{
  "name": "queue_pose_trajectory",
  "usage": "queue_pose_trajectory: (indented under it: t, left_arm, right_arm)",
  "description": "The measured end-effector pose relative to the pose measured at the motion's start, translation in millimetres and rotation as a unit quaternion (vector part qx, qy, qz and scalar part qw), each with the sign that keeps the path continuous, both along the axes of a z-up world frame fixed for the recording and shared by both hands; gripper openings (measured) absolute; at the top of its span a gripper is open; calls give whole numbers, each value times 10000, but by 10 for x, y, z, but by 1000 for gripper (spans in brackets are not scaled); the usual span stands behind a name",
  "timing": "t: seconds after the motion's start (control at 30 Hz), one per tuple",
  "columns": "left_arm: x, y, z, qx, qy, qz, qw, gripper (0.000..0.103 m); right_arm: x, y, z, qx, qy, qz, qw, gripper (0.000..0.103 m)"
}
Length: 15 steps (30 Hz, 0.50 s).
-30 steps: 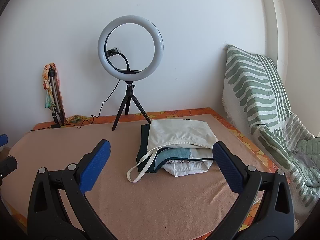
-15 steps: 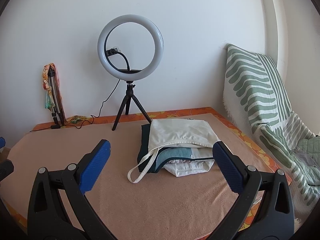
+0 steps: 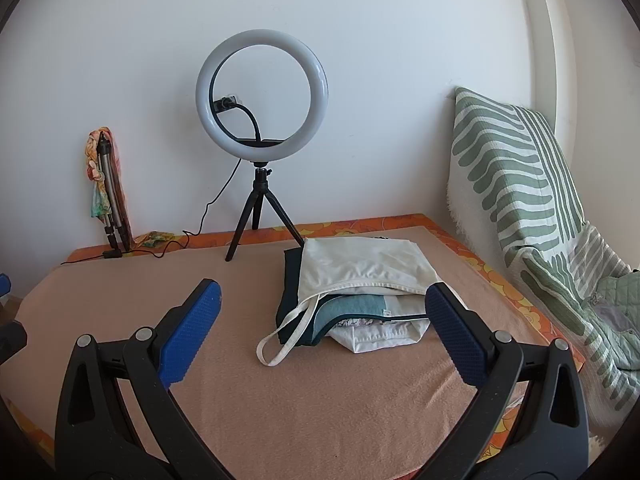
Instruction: Fold small clothes
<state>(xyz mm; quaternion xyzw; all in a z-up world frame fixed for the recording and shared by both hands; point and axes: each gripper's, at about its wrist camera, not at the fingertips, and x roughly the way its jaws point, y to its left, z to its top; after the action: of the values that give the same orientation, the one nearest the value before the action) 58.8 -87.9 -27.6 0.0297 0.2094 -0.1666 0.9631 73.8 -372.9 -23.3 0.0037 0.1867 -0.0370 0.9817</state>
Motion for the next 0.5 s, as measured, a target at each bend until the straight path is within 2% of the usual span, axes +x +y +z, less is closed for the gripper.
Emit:
queue_pose_trajectory:
  t: [0.5]
  left_arm:
    - [5,13,-9,-43,75,62,9999,102]
  right_arm:
    - [8,20,-20,-3,24,28,10000,103]
